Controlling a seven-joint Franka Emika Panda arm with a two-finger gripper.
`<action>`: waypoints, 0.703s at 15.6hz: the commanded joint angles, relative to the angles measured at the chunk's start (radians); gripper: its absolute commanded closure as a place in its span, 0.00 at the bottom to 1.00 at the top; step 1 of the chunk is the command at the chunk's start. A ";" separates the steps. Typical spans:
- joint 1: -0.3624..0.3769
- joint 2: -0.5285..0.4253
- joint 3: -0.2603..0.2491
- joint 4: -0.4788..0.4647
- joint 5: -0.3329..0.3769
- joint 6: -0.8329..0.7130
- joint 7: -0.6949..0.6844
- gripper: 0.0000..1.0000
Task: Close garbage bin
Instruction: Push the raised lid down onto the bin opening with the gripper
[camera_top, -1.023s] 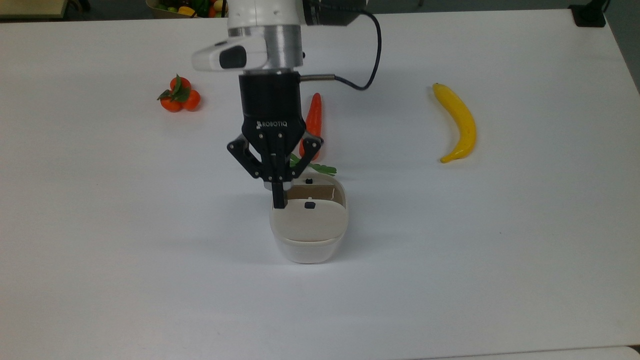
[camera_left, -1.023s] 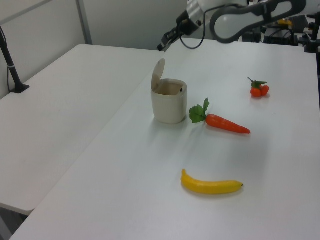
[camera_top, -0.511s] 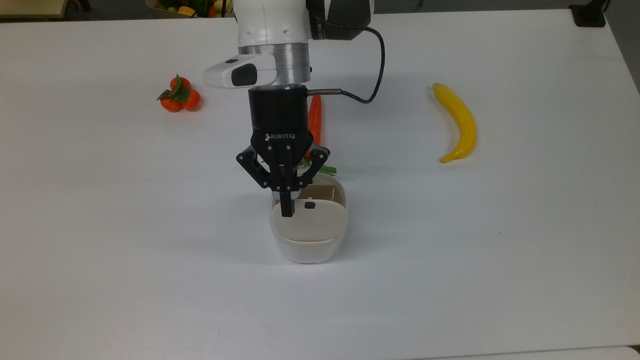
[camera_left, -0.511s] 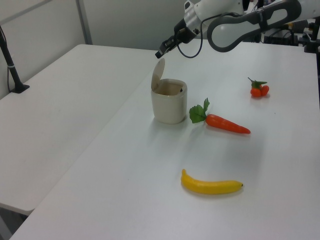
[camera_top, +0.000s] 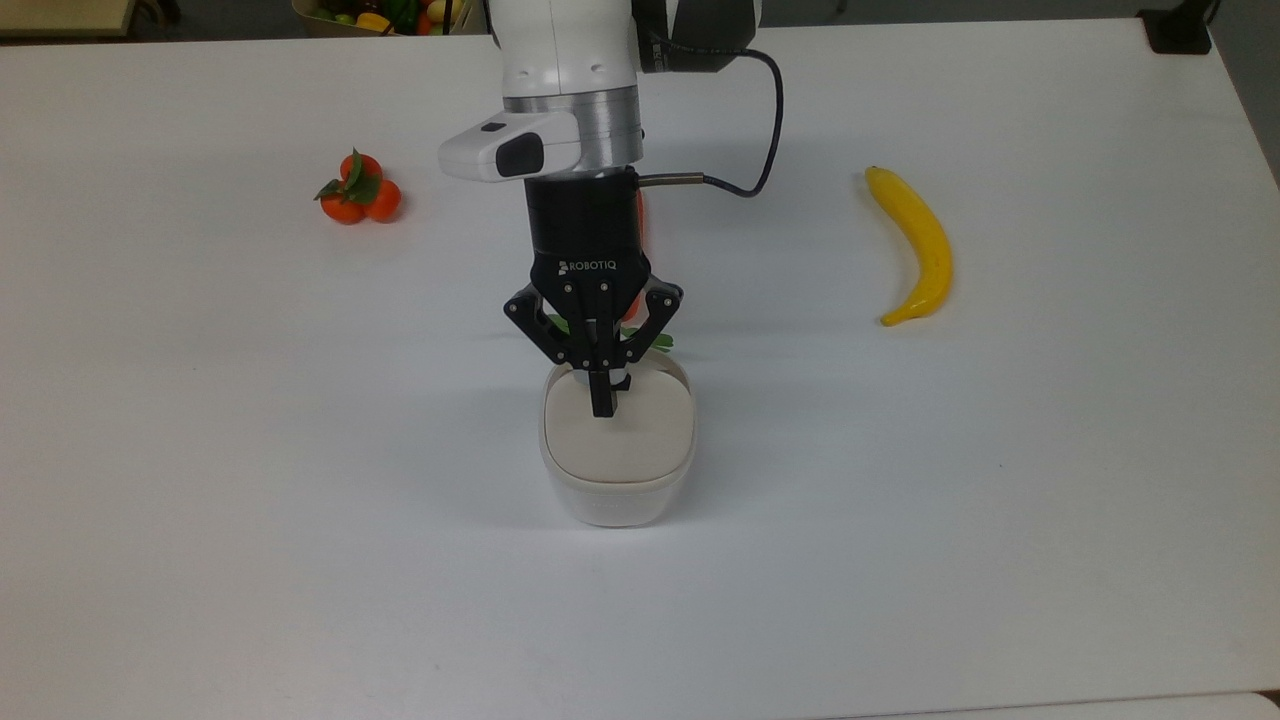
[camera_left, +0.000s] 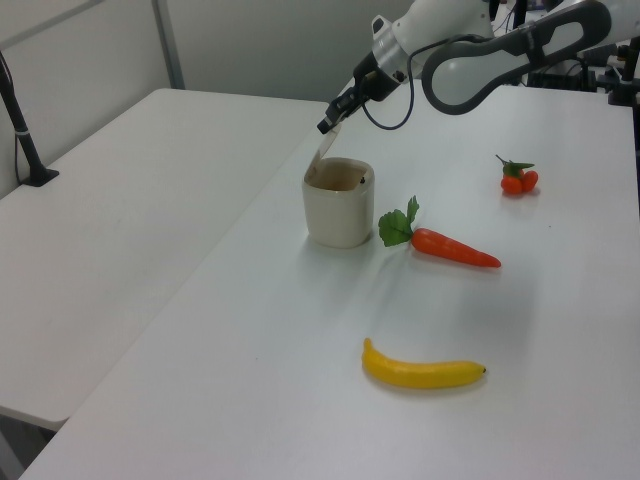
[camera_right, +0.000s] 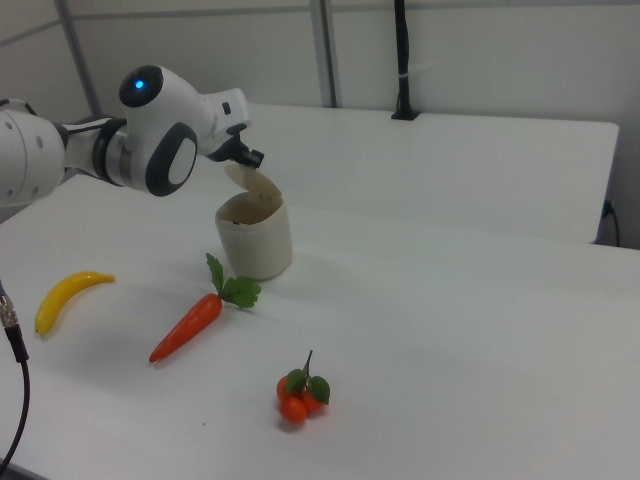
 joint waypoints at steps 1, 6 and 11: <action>0.006 -0.072 0.005 -0.113 -0.006 -0.009 -0.013 1.00; 0.006 -0.095 0.011 -0.134 -0.006 -0.119 -0.030 1.00; 0.006 -0.095 0.011 -0.143 -0.006 -0.175 -0.041 1.00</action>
